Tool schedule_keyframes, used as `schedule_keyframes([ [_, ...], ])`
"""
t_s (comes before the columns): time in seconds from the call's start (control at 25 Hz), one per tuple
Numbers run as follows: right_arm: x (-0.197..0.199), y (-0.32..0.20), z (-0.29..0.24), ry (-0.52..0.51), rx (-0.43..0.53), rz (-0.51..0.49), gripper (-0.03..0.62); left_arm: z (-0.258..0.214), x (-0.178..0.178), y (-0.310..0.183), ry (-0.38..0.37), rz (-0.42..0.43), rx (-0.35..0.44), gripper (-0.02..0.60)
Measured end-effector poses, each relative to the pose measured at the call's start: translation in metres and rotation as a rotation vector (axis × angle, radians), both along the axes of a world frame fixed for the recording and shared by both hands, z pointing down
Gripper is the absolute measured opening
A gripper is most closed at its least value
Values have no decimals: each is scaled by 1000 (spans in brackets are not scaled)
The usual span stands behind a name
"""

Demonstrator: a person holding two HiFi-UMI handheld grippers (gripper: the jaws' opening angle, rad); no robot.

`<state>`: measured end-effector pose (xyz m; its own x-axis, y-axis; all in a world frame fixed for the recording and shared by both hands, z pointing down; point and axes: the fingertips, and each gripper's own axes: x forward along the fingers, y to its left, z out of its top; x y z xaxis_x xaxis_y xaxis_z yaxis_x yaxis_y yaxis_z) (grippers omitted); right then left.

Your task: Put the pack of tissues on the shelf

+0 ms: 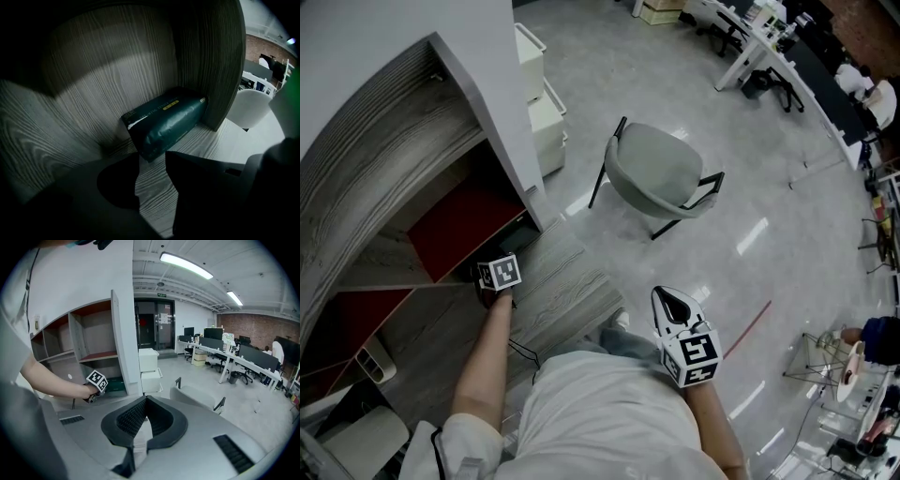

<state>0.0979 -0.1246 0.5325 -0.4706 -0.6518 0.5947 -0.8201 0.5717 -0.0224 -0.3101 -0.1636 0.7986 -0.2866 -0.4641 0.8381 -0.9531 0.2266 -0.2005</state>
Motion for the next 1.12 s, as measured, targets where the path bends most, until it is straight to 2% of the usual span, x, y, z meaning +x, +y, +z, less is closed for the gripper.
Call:
schedule_keyframes([
  [0.28, -5, -2, -3, -28, 5, -40, 28, -9, 25, 18, 92, 7, 29, 189],
  [0.4, -12, -5, -3, -48, 7, -74, 28, -18, 29, 33, 79, 11, 38, 130],
  [0.52, -20, -6, -8, -68, 14, -111, 28, -48, 40, 45, 86, 28, 51, 52],
  [0.64, -28, -9, -12, -91, 18, -153, 28, -83, 56, 49, 124, 45, 114, 17],
  [0.84, -47, -16, -26, -135, 25, -229, 28, -135, 84, 57, 181, 123, 218, 15],
  [1.12, -71, -18, -65, -218, 83, -330, 28, -240, 128, 59, 286, 233, 491, 15],
])
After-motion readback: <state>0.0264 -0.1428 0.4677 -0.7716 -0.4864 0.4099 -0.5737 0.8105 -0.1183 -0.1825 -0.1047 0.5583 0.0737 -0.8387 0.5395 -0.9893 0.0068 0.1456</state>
